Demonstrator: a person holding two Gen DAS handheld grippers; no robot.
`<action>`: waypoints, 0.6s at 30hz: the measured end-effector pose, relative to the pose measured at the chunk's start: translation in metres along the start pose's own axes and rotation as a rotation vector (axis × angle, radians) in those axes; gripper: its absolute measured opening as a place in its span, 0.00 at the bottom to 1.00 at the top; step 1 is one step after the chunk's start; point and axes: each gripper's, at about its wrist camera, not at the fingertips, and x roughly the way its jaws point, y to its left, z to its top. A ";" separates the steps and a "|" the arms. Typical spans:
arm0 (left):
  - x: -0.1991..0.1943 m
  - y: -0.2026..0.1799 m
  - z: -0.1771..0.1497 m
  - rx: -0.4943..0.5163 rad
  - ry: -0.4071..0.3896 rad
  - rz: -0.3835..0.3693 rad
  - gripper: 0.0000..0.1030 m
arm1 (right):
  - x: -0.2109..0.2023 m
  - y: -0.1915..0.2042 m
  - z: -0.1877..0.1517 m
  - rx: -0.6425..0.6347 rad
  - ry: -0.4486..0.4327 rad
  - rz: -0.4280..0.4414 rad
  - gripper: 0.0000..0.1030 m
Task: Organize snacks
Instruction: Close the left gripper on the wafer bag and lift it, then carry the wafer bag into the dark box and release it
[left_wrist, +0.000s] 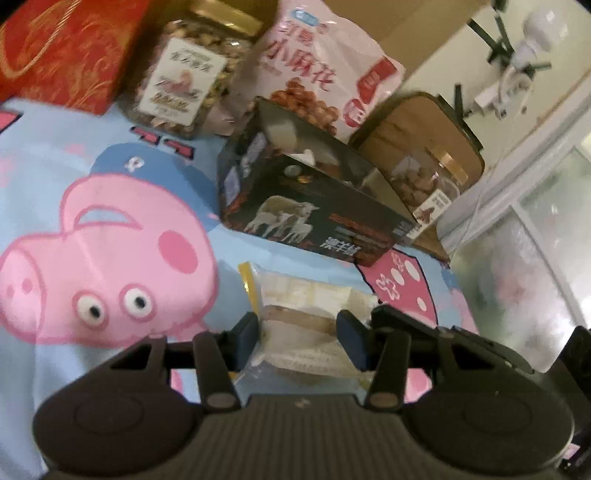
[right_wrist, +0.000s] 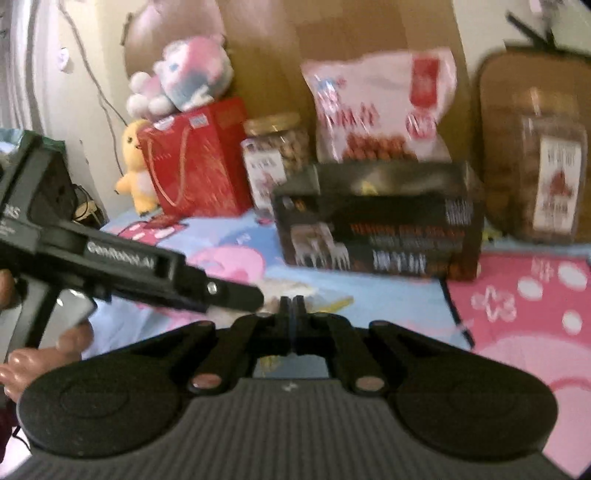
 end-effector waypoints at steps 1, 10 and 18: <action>-0.001 0.005 -0.001 -0.015 0.007 -0.023 0.45 | 0.001 0.002 0.003 -0.004 -0.001 0.010 0.05; -0.029 0.039 -0.005 -0.108 -0.044 -0.066 0.35 | 0.017 0.033 0.019 -0.063 -0.008 0.106 0.06; -0.011 0.023 -0.001 -0.022 0.005 -0.083 0.51 | -0.006 0.005 -0.016 -0.013 0.034 -0.008 0.61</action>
